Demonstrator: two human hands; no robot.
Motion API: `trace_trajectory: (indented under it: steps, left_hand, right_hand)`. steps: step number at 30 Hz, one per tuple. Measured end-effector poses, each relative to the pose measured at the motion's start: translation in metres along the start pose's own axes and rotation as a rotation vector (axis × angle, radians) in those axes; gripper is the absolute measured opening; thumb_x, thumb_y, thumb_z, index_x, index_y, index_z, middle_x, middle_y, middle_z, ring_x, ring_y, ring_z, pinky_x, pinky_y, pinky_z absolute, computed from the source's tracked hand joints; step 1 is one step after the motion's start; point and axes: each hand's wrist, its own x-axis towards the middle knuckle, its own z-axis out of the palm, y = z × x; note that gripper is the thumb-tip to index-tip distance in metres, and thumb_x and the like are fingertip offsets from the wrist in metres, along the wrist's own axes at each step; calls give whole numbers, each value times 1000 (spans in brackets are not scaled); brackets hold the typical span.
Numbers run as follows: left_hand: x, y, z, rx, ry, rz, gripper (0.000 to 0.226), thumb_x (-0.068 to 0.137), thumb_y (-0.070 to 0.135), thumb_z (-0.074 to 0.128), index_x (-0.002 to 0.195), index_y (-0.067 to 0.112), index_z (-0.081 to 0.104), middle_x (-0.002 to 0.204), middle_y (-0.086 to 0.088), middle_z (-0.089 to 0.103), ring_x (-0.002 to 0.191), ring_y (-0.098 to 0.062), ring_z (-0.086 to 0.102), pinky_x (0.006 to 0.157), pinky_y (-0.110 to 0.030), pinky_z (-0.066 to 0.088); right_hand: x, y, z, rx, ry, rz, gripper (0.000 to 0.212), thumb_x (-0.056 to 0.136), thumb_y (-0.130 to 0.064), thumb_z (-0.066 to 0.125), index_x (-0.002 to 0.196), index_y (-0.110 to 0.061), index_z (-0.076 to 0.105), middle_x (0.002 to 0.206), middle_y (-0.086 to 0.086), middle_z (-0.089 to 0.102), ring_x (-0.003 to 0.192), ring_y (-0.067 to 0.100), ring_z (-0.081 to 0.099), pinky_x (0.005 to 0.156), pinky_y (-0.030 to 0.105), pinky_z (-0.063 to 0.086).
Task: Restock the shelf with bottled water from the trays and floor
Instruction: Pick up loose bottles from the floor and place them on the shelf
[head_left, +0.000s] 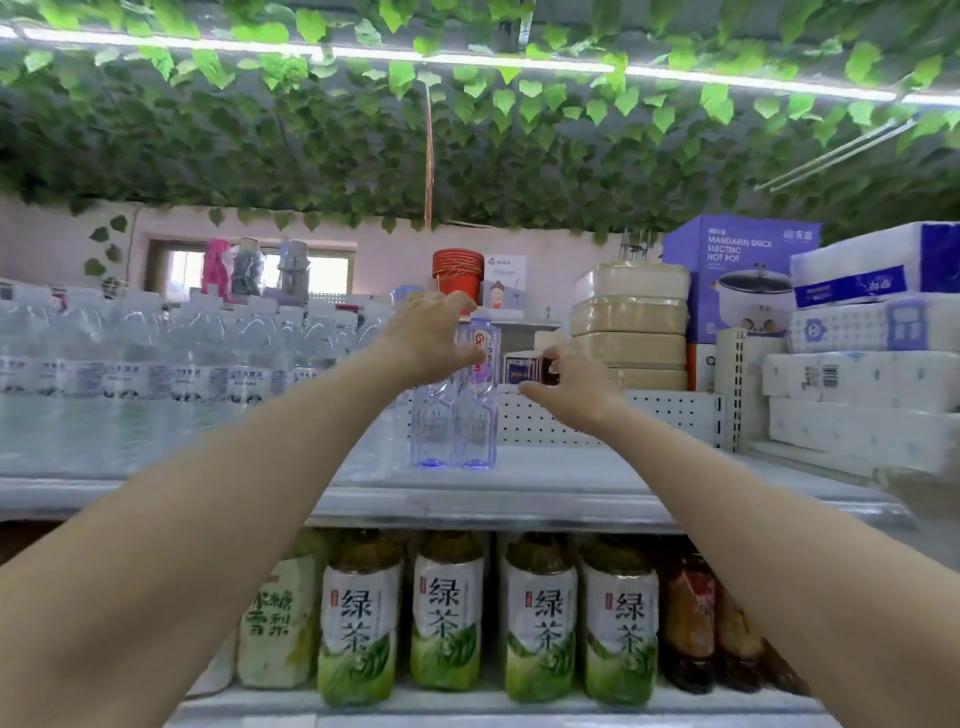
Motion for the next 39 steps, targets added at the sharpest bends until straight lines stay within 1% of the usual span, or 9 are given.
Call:
trace_trajectory:
  steps: [4,7,9,14,20,25,31,35,39]
  left_hand:
    - [-54,12,-19,-104,-1,-41,70,82,29,79,142,15,47,144,-9,48,132,-27,44,109,-40,36]
    - [-104,18,-23,-139,-33,-93,71,81,24,80,143,18,45,144,-9,46,131,-29,44,105,-41,41]
    - [-140,21,-21,-174,-71,-128,71,83,23,79,144,18,43,146,-9,42,135,-29,40,108,-41,39]
    - [-230,33,-2,-257,-186,-220,65,91,35,68,146,16,42,146,-11,42,136,-30,37,111,-40,35]
    - [-308,58,22,-317,-324,-325,65,96,55,52,142,11,44,142,-14,47,131,-32,43,105,-43,41]
    - [-327,82,46,-287,-383,-350,66,97,56,49,145,12,43,146,-14,44,134,-32,40,107,-45,40]
    - [-333,117,100,-289,-476,-389,62,97,55,49,143,14,44,146,-10,43,135,-30,39,105,-45,41]
    - [-349,141,139,-296,-526,-422,59,94,57,52,136,16,51,139,-10,50,130,-31,44,105,-47,43]
    - [-383,153,175,-266,-636,-474,61,97,54,50,144,16,45,148,-9,42,136,-31,40,106,-46,41]
  right_hand:
    - [-49,-17,-29,-263,48,-43,72,92,-45,69,152,-20,36,152,8,45,135,33,46,106,47,46]
    - [-96,-29,-41,-355,5,-8,75,93,-43,69,154,-23,31,153,10,44,140,35,39,108,47,42]
    - [-129,-36,-43,-389,-16,7,77,92,-43,70,155,-23,30,155,9,42,142,32,36,109,48,43]
    - [-215,-37,-31,-415,-138,46,72,95,-46,65,155,-23,30,153,11,41,141,32,37,109,47,40]
    - [-293,-15,-14,-339,-236,158,67,100,-58,46,154,-20,34,153,14,40,140,37,36,107,52,43]
    - [-320,18,-12,-317,-284,178,65,101,-57,45,154,-21,33,153,13,40,139,37,38,106,51,43]
    - [-336,83,-5,-331,-344,208,65,101,-55,46,154,-19,34,152,10,42,138,31,40,102,45,45]
    - [-349,130,9,-350,-429,251,63,101,-56,47,151,-20,35,151,10,42,138,33,39,98,48,48]
    - [-370,172,42,-300,-509,292,64,99,-55,50,151,-20,36,150,12,42,137,35,40,99,49,48]
